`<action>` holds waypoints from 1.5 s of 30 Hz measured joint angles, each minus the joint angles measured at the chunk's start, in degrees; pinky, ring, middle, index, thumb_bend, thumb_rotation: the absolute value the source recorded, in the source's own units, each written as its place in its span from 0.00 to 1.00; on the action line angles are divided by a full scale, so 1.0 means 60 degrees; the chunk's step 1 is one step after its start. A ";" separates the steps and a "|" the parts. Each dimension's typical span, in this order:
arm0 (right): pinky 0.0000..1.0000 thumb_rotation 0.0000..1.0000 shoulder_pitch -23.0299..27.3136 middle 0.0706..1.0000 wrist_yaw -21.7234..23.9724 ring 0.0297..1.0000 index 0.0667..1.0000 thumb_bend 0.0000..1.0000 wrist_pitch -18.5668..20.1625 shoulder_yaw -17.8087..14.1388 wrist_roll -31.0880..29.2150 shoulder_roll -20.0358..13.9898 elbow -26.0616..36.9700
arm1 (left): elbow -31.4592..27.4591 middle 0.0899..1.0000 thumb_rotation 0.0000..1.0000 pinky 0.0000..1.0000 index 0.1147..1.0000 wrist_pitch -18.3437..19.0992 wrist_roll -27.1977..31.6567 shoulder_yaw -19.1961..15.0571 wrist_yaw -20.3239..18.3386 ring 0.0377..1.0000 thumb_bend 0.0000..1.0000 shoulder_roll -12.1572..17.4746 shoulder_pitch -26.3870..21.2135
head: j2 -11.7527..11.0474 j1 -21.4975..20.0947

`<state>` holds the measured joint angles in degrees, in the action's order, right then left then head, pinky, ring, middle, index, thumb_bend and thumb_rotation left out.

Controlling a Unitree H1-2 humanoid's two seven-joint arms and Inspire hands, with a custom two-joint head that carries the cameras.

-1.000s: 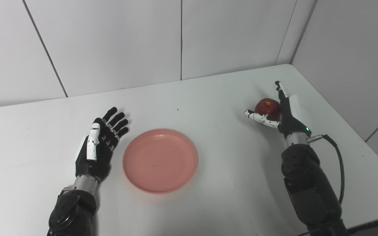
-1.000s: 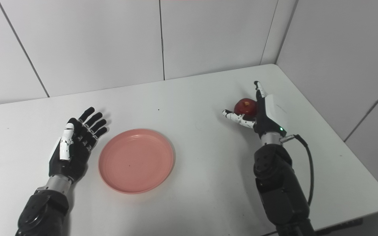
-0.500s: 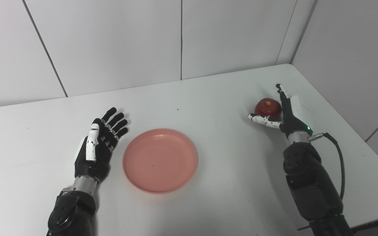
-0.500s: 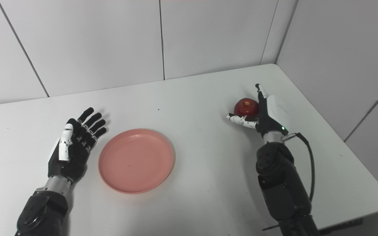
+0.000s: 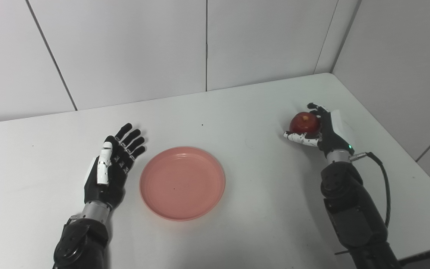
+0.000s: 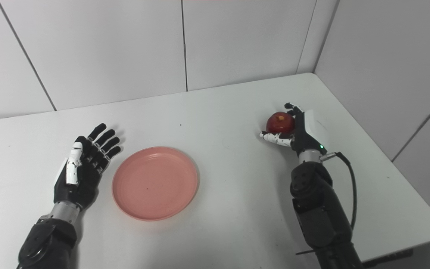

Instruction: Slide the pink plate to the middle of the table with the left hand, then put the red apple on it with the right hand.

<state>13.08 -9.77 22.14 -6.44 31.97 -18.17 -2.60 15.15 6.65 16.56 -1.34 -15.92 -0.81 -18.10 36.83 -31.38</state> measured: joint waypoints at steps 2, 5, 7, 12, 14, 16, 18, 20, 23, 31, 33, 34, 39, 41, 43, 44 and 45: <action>0.46 0.18 0.0001 0.56 -0.0182 0.52 0.58 0.81 -0.0239 -0.0023 -0.0134 -0.0002 -0.0110 | -0.0011 0.84 1.00 0.86 0.82 0.0066 0.0000 -0.0003 0.0000 0.85 0.34 0.0000 0.0000 | 0.0000 0.0000; 0.43 0.15 0.0005 0.52 -0.0438 0.48 0.49 0.63 -0.0437 -0.0021 -0.0200 -0.0005 -0.0211 | -0.0026 0.84 1.00 0.86 0.82 0.0092 0.0000 -0.0014 0.0000 0.85 0.34 0.0000 0.0002 | 0.0015 0.0029; 0.40 0.15 0.0043 0.49 -0.0656 0.46 0.46 0.54 -0.0675 0.0008 -0.0192 -0.0030 -0.0434 | -0.0036 0.84 1.00 0.86 0.82 0.0116 0.0000 -0.0016 0.0000 0.85 0.34 0.0000 0.0002 | 0.0015 0.0029; 0.38 0.14 0.0209 0.47 -0.0865 0.45 0.45 0.52 -0.0850 0.0147 -0.0095 -0.0153 -0.0765 | -0.0089 0.85 1.00 0.86 0.83 0.0181 0.0000 -0.0018 0.0002 0.86 0.33 0.0001 0.0010 | 0.0029 0.0059; 0.39 0.14 0.0235 0.48 -0.0918 0.45 0.45 0.52 -0.0855 0.0187 -0.0074 -0.0193 -0.0822 | -0.0095 0.85 1.00 0.87 0.83 0.0196 0.0000 -0.0012 0.0002 0.86 0.34 0.0000 0.0010 | 0.0044 0.0088; 0.39 0.14 0.0240 0.48 -0.0962 0.45 0.45 0.52 -0.0897 0.0200 -0.0076 -0.0196 -0.0855 | -0.0095 0.85 1.00 0.87 0.83 0.0196 0.0000 -0.0011 0.0002 0.86 0.33 0.0001 0.0010 | 0.0029 0.0088; 0.37 0.14 0.0240 0.46 -0.1012 0.44 0.45 0.52 -0.0946 0.0196 -0.0159 -0.0196 -0.0890 | -0.0093 0.85 1.00 0.87 0.83 0.0196 -0.0001 -0.0010 0.0002 0.86 0.33 0.0001 0.0010 | 0.0029 0.0103; 0.37 0.14 0.0240 0.46 -0.1035 0.43 0.45 0.51 -0.0975 0.0170 -0.0255 -0.0195 -0.0896 | -0.0093 0.85 1.00 0.86 0.83 0.0196 0.0000 -0.0010 0.0002 0.86 0.34 0.0001 0.0010 | 0.0029 0.0117; 0.40 0.14 0.0238 0.48 -0.1116 0.46 0.45 0.51 -0.1022 0.0089 -0.0444 -0.0190 -0.0858 | -0.0092 0.85 1.00 0.87 0.83 0.0196 0.0000 -0.0010 0.0002 0.86 0.34 -0.0001 0.0010 | 0.0015 0.0176; 0.39 0.14 0.0176 0.45 -0.1097 0.43 0.45 0.51 -0.1025 -0.0116 -0.0784 -0.0096 0.0614 | -0.0093 0.84 1.00 0.86 0.83 0.0196 -0.0007 0.0025 0.0044 0.85 0.33 -0.0019 0.0023 | 0.0000 0.0483; 0.39 0.14 0.0182 0.45 -0.1005 0.43 0.45 0.51 -0.1014 -0.0087 -0.0779 -0.0077 0.0866 | -0.0102 0.84 1.00 0.85 0.83 0.0196 -0.0014 0.0059 0.0094 0.85 0.33 -0.0032 0.0025 | -0.0015 0.0600; 0.39 0.14 0.0177 0.45 -0.0954 0.43 0.45 0.51 -0.1013 -0.0047 -0.0777 -0.0050 0.1045 | -0.0124 0.84 1.00 0.85 0.83 0.0196 -0.0021 0.0064 0.0111 0.85 0.33 -0.0031 0.0041 | -0.0015 0.0601; 0.39 0.14 0.0210 0.46 -0.0581 0.44 0.45 0.51 -0.0909 0.0281 -0.0461 0.0054 0.2070 | -0.0218 0.83 1.00 0.85 0.82 0.0196 -0.0103 0.0118 0.0214 0.84 0.34 -0.0053 0.0085 | -0.0015 0.0762; 0.39 0.14 0.0264 0.46 -0.0385 0.44 0.45 0.51 -0.0835 0.0415 -0.0296 0.0104 0.2439 | -0.0243 0.83 1.00 0.85 0.82 0.0196 -0.0111 0.0128 0.0272 0.84 0.34 -0.0075 0.0102 | -0.0015 0.0864; 0.39 0.14 0.0344 0.46 -0.0229 0.44 0.45 0.51 -0.0775 0.0532 -0.0248 0.0235 0.2709 | -0.0284 0.83 1.00 0.85 0.81 0.0196 -0.0117 0.0149 0.0348 0.84 0.33 -0.0103 0.0118 | -0.0015 0.0908; 0.38 0.14 0.0393 0.46 -0.0115 0.44 0.45 0.51 -0.0751 0.0586 -0.0243 0.0333 0.2820 | -0.0303 0.83 1.00 0.84 0.81 0.0196 -0.0121 0.0158 0.0366 0.84 0.33 -0.0120 0.0133 | -0.0029 0.0966; 0.38 0.14 0.0447 0.46 -0.0025 0.43 0.45 0.51 -0.0746 0.0672 -0.0241 0.0436 0.2899 | -0.0327 0.83 1.00 0.84 0.81 0.0196 -0.0150 0.0181 0.0412 0.84 0.34 -0.0137 0.0145 | -0.0029 0.1010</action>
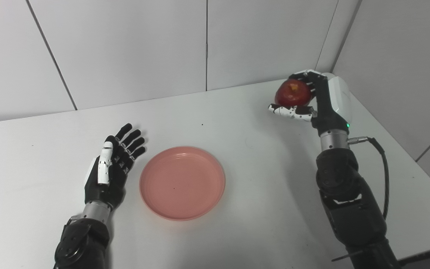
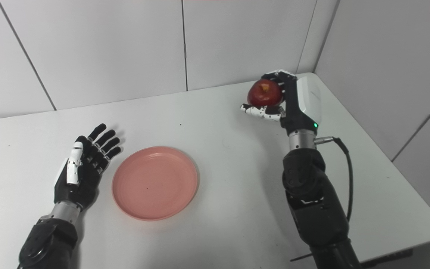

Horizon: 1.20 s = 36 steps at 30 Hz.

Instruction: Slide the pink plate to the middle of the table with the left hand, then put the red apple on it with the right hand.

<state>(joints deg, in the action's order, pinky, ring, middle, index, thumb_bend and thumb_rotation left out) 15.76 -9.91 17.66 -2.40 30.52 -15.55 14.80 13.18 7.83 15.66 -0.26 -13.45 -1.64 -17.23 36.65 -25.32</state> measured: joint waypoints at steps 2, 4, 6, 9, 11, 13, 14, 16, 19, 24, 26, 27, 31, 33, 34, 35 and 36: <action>0.37 0.14 0.0178 0.46 0.0135 0.43 0.45 0.51 -0.0001 0.0268 0.0067 0.0168 0.0059 | -0.0027 0.83 1.00 0.84 0.81 0.0000 -0.0079 0.0046 0.0092 0.84 0.34 -0.0032 0.0023 | 0.0000 0.0059; 0.38 0.14 0.0338 0.45 0.0298 0.43 0.45 0.51 -0.0001 0.0522 0.0168 0.0312 0.0078 | -0.0031 0.84 1.00 0.84 0.82 0.0000 -0.0091 0.0077 0.0108 0.84 0.34 -0.0071 0.0025 | 0.0015 0.0190; 0.37 0.14 0.0498 0.45 0.0365 0.43 0.45 0.51 -0.0003 0.0766 0.0309 0.0459 0.0088 | -0.0032 0.84 1.00 0.84 0.82 0.0000 -0.0091 0.0098 0.0110 0.85 0.33 -0.0101 0.0025 | 0.0015 0.0278; 0.36 0.14 0.0655 0.45 0.0378 0.42 0.45 0.51 -0.0011 0.1078 0.0478 0.0696 0.0085 | -0.0050 0.84 1.00 0.84 0.82 0.0000 -0.0092 0.0099 0.0164 0.85 0.33 -0.0151 0.0040 | 0.0029 0.0616; 0.36 0.14 0.0703 0.44 0.0404 0.42 0.45 0.51 -0.0061 0.1317 0.0523 0.0820 0.0062 | -0.0055 0.84 1.00 0.83 0.82 0.0000 -0.0102 0.0105 0.0238 0.84 0.33 -0.0205 0.0043 | 0.0073 0.0879; 0.35 0.14 0.0728 0.44 0.0413 0.41 0.45 0.52 -0.0169 0.1523 0.0610 0.0951 0.0000 | -0.0064 0.84 1.00 0.83 0.82 -0.0001 -0.0156 0.0142 0.0294 0.84 0.33 -0.0252 0.0050 | 0.0132 0.1245; 0.34 0.14 0.0747 0.44 0.0422 0.41 0.45 0.52 -0.0177 0.1631 0.0654 0.1013 -0.0033 | -0.0067 0.84 1.00 0.83 0.81 -0.0001 -0.0190 0.0171 0.0305 0.84 0.33 -0.0268 0.0052 | 0.0132 0.1246; 0.34 0.14 0.0780 0.44 0.0446 0.41 0.45 0.52 -0.0194 0.1749 0.0639 0.1189 -0.0083 | -0.0080 0.83 1.00 0.83 0.81 -0.0004 -0.0239 0.0228 0.0336 0.84 0.34 -0.0315 0.0063 | 0.0176 0.1611; 0.34 0.14 0.0852 0.43 0.0487 0.40 0.45 0.52 -0.0222 0.1895 0.0565 0.1393 -0.0153 | -0.0094 0.82 1.00 0.82 0.81 -0.0019 -0.0334 0.0267 0.0419 0.84 0.34 -0.0424 0.0079 | 0.0278 0.2297; 0.34 0.14 0.0931 0.43 0.0602 0.39 0.45 0.52 -0.0315 0.2255 0.0459 0.1611 -0.0352 | -0.0163 0.83 1.00 0.83 0.81 -0.0020 -0.0592 0.0409 0.0577 0.84 0.34 -0.0622 0.0136 | 0.0352 0.2886; 0.32 0.14 0.0937 0.43 0.0699 0.38 0.45 0.52 -0.0337 0.2387 0.0460 0.1690 -0.0351 | -0.0160 0.82 1.00 0.83 0.79 -0.0022 -0.0604 0.0410 0.0631 0.83 0.35 -0.0684 0.0137 | 0.0395 0.3237; 0.31 0.14 0.0939 0.43 0.0734 0.38 0.45 0.51 -0.0337 0.2463 0.0463 0.1724 -0.0351 | -0.0151 0.82 1.00 0.83 0.79 -0.0034 -0.0622 0.0403 0.0660 0.83 0.35 -0.0726 0.0137 | 0.0410 0.3296; 0.32 0.14 0.0940 0.43 0.0860 0.39 0.45 0.52 -0.0467 0.2774 0.0426 0.1869 -0.0351 | -0.0106 0.81 1.00 0.80 0.77 -0.0102 -0.0648 0.0373 0.0814 0.81 0.33 -0.0874 0.0132 | 0.0439 0.3661; 0.32 0.14 0.0934 0.42 0.0914 0.38 0.45 0.52 -0.0712 0.2910 0.0388 0.1898 -0.0352 | -0.0107 0.80 1.00 0.79 0.77 -0.0102 -0.0680 0.0369 0.0936 0.80 0.33 -0.0939 0.0128 | 0.0469 0.3895; 0.31 0.14 0.0931 0.42 0.0927 0.38 0.45 0.52 -0.0773 0.2986 0.0387 0.1917 -0.0351 | -0.0108 0.80 1.00 0.79 0.77 -0.0102 -0.0735 0.0369 0.0972 0.80 0.33 -0.0955 0.0124 | 0.0483 0.3984; 0.32 0.14 0.0915 0.43 0.0951 0.38 0.45 0.52 -0.0806 0.3037 0.0386 0.1932 -0.0351 | -0.0108 0.80 1.00 0.78 0.77 -0.0102 -0.0787 0.0369 0.0994 0.80 0.33 -0.0970 0.0118 | 0.0498 0.4057; 0.32 0.14 0.0877 0.43 0.0988 0.38 0.45 0.52 -0.0850 0.3074 0.0362 0.1946 -0.0351 | -0.0109 0.80 1.00 0.78 0.77 -0.0101 -0.0793 0.0345 0.1034 0.80 0.33 -0.0986 0.0112 | 0.0498 0.4058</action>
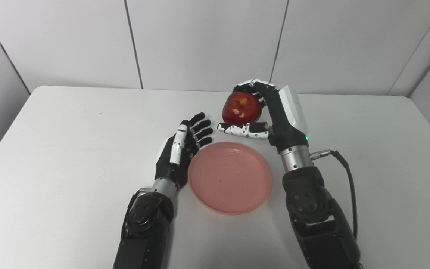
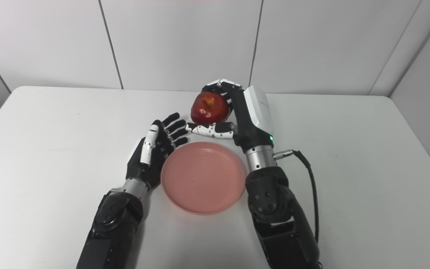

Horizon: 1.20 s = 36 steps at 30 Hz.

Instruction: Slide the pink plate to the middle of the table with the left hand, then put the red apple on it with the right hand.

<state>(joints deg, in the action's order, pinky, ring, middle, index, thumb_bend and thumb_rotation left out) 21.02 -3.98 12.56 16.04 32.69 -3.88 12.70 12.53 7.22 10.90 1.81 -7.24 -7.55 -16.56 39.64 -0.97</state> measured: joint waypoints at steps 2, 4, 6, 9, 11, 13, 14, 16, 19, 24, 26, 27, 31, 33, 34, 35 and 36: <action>0.31 0.13 -0.0108 0.42 0.0099 0.38 0.45 0.52 -0.0104 0.0050 -0.0073 0.0000 -0.0001 | 0.0000 0.80 1.00 0.78 0.78 0.0000 0.0004 -0.0060 0.0012 0.80 0.34 -0.0037 -0.0009 | 0.0015 0.0161; 0.31 0.13 -0.0271 0.42 0.0167 0.37 0.45 0.52 -0.0283 0.0110 -0.0078 -0.0014 -0.0002 | 0.0000 0.81 1.00 0.78 0.78 -0.0001 0.0008 -0.0102 0.0012 0.81 0.34 -0.0079 -0.0010 | 0.0029 0.0307; 0.29 0.13 -0.0432 0.41 0.0187 0.36 0.45 0.52 -0.0339 0.0135 -0.0061 -0.0011 -0.0007 | 0.0000 0.81 1.00 0.80 0.79 -0.0006 0.0008 -0.0145 0.0012 0.81 0.35 -0.0098 -0.0010 | 0.0058 0.0483; 0.29 0.13 -0.0572 0.40 0.0201 0.35 0.45 0.52 -0.0351 0.0138 -0.0072 -0.0011 -0.0051 | -0.0002 0.82 1.00 0.80 0.79 -0.0013 0.0017 -0.0221 0.0011 0.82 0.36 -0.0104 -0.0010 | 0.0073 0.0541; 0.29 0.13 -0.0667 0.41 0.0246 0.35 0.45 0.52 -0.0367 0.0163 -0.0098 -0.0003 -0.0061 | -0.0004 0.82 1.00 0.81 0.79 -0.0013 0.0094 -0.0311 0.0010 0.82 0.35 -0.0139 -0.0010 | 0.0073 0.0542; 0.30 0.13 -0.0761 0.41 0.0328 0.36 0.45 0.52 -0.0368 0.0227 -0.0102 0.0003 -0.0097 | -0.0006 0.82 1.00 0.80 0.79 -0.0012 0.0201 -0.0392 0.0005 0.82 0.35 -0.0164 -0.0010 | 0.0073 0.0542; 0.30 0.13 -0.0805 0.41 0.0364 0.36 0.45 0.52 -0.0369 0.0264 -0.0102 0.0005 -0.0122 | -0.0006 0.81 1.00 0.80 0.79 -0.0012 0.0209 -0.0408 0.0004 0.82 0.35 -0.0170 -0.0010 | 0.0117 0.0731; 0.30 0.13 -0.0896 0.42 0.0470 0.36 0.45 0.52 -0.0369 0.0311 -0.0099 0.0025 -0.0216 | -0.0012 0.80 1.00 0.79 0.77 -0.0012 0.0210 -0.0449 0.0005 0.81 0.34 -0.0197 -0.0012 | 0.0132 0.0747; 0.30 0.13 -0.0974 0.41 0.0538 0.36 0.45 0.52 -0.0375 0.0381 -0.0061 0.0025 -0.0277 | -0.0036 0.79 1.00 0.78 0.77 -0.0012 0.0213 -0.0517 0.0008 0.80 0.35 -0.0225 -0.0013 | 0.0175 0.0762; 0.30 0.13 -0.1110 0.42 0.0560 0.36 0.45 0.52 -0.0377 0.0478 0.0045 0.0027 -0.0488 | -0.0069 0.81 1.00 0.79 0.78 -0.0005 0.0219 -0.0580 0.0007 0.82 0.35 -0.0221 -0.0013 | 0.0263 0.0805; 0.30 0.13 -0.1124 0.42 0.0605 0.37 0.45 0.52 -0.0376 0.0533 0.0069 0.0025 -0.0673 | -0.0072 0.82 1.00 0.80 0.79 0.0005 0.0222 -0.0588 0.0007 0.83 0.35 -0.0221 -0.0014 | 0.0264 0.0806; 0.30 0.13 -0.1126 0.42 0.0616 0.37 0.45 0.52 -0.0375 0.0550 0.0087 0.0024 -0.0720 | -0.0077 0.82 1.00 0.80 0.80 0.0007 0.0224 -0.0593 0.0007 0.83 0.35 -0.0219 -0.0014 | 0.0293 0.0820; 0.30 0.13 -0.1121 0.42 0.0623 0.36 0.45 0.52 -0.0375 0.0573 0.0095 0.0025 -0.0968 | -0.0085 0.83 1.00 0.80 0.81 0.0013 0.0226 -0.0613 0.0006 0.83 0.35 -0.0213 -0.0015 | 0.0322 0.0820; 0.29 0.13 -0.1125 0.42 0.0702 0.36 0.45 0.52 -0.0374 0.0573 0.0074 0.0021 -0.1140 | -0.0088 0.83 1.00 0.80 0.81 0.0013 0.0226 -0.0621 0.0006 0.83 0.35 -0.0208 -0.0015 | 0.0337 0.0835; 0.29 0.13 -0.1125 0.42 0.0763 0.35 0.45 0.52 -0.0374 0.0572 0.0056 0.0024 -0.1214 | -0.0087 0.83 1.00 0.80 0.82 0.0013 0.0226 -0.0623 0.0006 0.83 0.34 -0.0205 -0.0015 | 0.0351 0.0835; 0.29 0.13 -0.1125 0.42 0.0810 0.35 0.45 0.52 -0.0374 0.0573 0.0046 0.0023 -0.1262 | -0.0088 0.83 1.00 0.80 0.82 0.0013 0.0226 -0.0622 0.0004 0.83 0.34 -0.0205 -0.0015 | 0.0352 0.0835; 0.29 0.13 -0.1125 0.42 0.0868 0.36 0.45 0.52 -0.0374 0.0577 0.0033 0.0024 -0.1287 | -0.0089 0.83 1.00 0.80 0.82 0.0013 0.0225 -0.0623 0.0004 0.83 0.34 -0.0204 -0.0015 | 0.0366 0.0835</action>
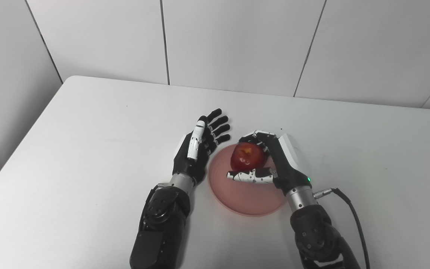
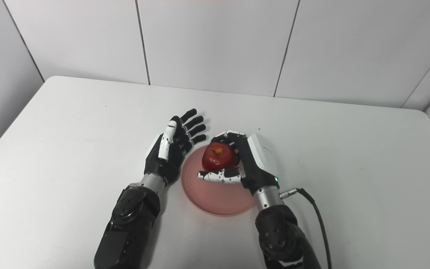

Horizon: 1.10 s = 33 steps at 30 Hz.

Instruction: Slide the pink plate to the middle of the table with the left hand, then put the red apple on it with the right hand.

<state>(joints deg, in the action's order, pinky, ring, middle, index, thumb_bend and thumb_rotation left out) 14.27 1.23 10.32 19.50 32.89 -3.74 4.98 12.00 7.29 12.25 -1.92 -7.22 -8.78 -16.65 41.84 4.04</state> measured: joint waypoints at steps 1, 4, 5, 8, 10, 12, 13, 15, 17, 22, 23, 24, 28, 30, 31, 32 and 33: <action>0.30 0.13 0.0000 0.42 0.0038 0.36 0.45 0.52 0.0000 0.0003 -0.0012 0.0002 -0.0007 | 0.0000 0.83 1.00 0.79 0.81 0.0000 0.0000 0.0001 0.0000 0.83 0.34 0.0001 0.0000 | 0.0000 0.0000; 0.30 0.13 0.0001 0.42 0.0065 0.36 0.45 0.52 -0.0001 0.0003 -0.0049 0.0007 -0.0055 | -0.0001 0.83 1.00 0.80 0.82 0.0000 -0.0001 0.0000 0.0000 0.83 0.34 0.0002 0.0000 | 0.0015 0.0000; 0.30 0.13 0.0001 0.42 0.0065 0.36 0.45 0.52 -0.0001 0.0003 -0.0058 0.0009 -0.0119 | -0.0001 0.83 1.00 0.80 0.82 0.0000 -0.0001 0.0000 0.0000 0.83 0.34 0.0003 0.0000 | 0.0015 -0.0015; 0.31 0.13 -0.0002 0.42 0.0063 0.37 0.45 0.52 -0.0002 0.0007 -0.0111 0.0010 -0.0397 | -0.0013 0.83 1.00 0.80 0.82 0.0000 -0.0001 -0.0001 0.0000 0.83 0.34 0.0012 0.0001 | 0.0044 -0.0029; 0.31 0.13 0.0002 0.42 0.0053 0.37 0.45 0.52 -0.0004 0.0007 -0.0129 0.0013 -0.0400 | -0.0021 0.83 1.00 0.80 0.82 0.0001 -0.0002 -0.0007 0.0001 0.83 0.34 0.0017 0.0002 | 0.0044 -0.0029; 0.32 0.13 0.0001 0.43 0.0053 0.38 0.45 0.52 -0.0004 0.0014 -0.0120 0.0012 -0.0400 | -0.0021 0.83 1.00 0.80 0.82 0.0001 -0.0002 -0.0011 0.0001 0.83 0.34 0.0018 0.0002 | 0.0059 -0.0059; 0.32 0.13 0.0001 0.43 0.0053 0.38 0.45 0.52 -0.0004 0.0023 -0.0107 0.0011 -0.0400 | -0.0022 0.83 1.00 0.80 0.82 0.0001 -0.0002 -0.0014 0.0001 0.83 0.34 0.0018 0.0002 | 0.0059 -0.0059; 0.32 0.13 0.0001 0.43 0.0053 0.38 0.45 0.52 -0.0004 0.0034 -0.0102 0.0011 -0.0400 | -0.0024 0.84 1.00 0.81 0.82 0.0003 -0.0002 -0.0015 0.0001 0.84 0.34 0.0018 0.0003 | 0.0073 -0.0073; 0.32 0.13 0.0001 0.43 0.0053 0.38 0.45 0.52 -0.0004 0.0039 -0.0102 0.0011 -0.0400 | -0.0044 0.83 1.00 0.81 0.82 0.0013 -0.0005 -0.0012 0.0004 0.84 0.34 0.0018 0.0009 | 0.0088 -0.0073; 0.31 0.13 0.0000 0.43 0.0040 0.37 0.45 0.52 -0.0004 0.0060 -0.0053 0.0009 -0.0402 | -0.0084 0.84 1.00 0.81 0.82 0.0049 -0.0008 -0.0012 0.0013 0.84 0.35 0.0018 0.0028 | 0.0103 -0.0132; 0.30 0.13 0.0000 0.43 0.0031 0.37 0.45 0.52 -0.0004 0.0074 -0.0032 0.0008 -0.0405 | -0.0084 0.84 1.00 0.81 0.81 0.0050 -0.0008 -0.0014 0.0013 0.84 0.35 0.0018 0.0028 | 0.0103 -0.0132; 0.29 0.13 0.0000 0.42 0.0011 0.36 0.45 0.52 -0.0009 0.0085 -0.0019 0.0007 -0.0410 | -0.0084 0.83 1.00 0.81 0.81 0.0050 -0.0008 -0.0014 0.0012 0.84 0.35 0.0018 0.0028 | 0.0103 -0.0132; 0.29 0.13 -0.0002 0.42 -0.0077 0.36 0.45 0.52 -0.0061 0.0127 0.0032 -0.0002 -0.0439 | -0.0085 0.83 1.00 0.81 0.82 0.0050 -0.0008 -0.0012 0.0012 0.83 0.35 0.0018 0.0029 | 0.0103 -0.0132; 0.31 0.13 -0.0003 0.44 -0.0124 0.38 0.45 0.52 -0.0064 0.0180 0.0102 -0.0021 -0.0439 | -0.0084 0.83 1.00 0.81 0.82 0.0050 -0.0007 -0.0010 0.0012 0.83 0.35 0.0018 0.0030 | 0.0103 -0.0132; 0.33 0.14 -0.0003 0.46 -0.0137 0.40 0.45 0.52 -0.0064 0.0208 0.0152 -0.0035 -0.0435 | -0.0084 0.84 1.00 0.81 0.82 0.0050 -0.0007 -0.0009 0.0012 0.84 0.35 0.0019 0.0030 | 0.0117 -0.0132; 0.36 0.14 -0.0004 0.48 -0.0138 0.43 0.45 0.52 -0.0064 0.0229 0.0209 -0.0044 -0.0422 | -0.0084 0.84 1.00 0.81 0.82 0.0050 -0.0007 -0.0007 0.0012 0.84 0.35 0.0019 0.0030 | 0.0117 -0.0132; 0.39 0.14 -0.0007 0.51 -0.0136 0.46 0.45 0.52 -0.0063 0.0257 0.0278 -0.0057 -0.0405 | -0.0083 0.84 1.00 0.82 0.82 0.0050 -0.0007 -0.0007 0.0011 0.84 0.35 0.0019 0.0030 | 0.0117 -0.0132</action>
<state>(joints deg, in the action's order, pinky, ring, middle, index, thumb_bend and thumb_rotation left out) 14.23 0.41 9.94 21.04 34.55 -4.08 2.55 11.50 7.59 12.21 -1.96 -7.15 -8.66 -16.48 42.54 3.25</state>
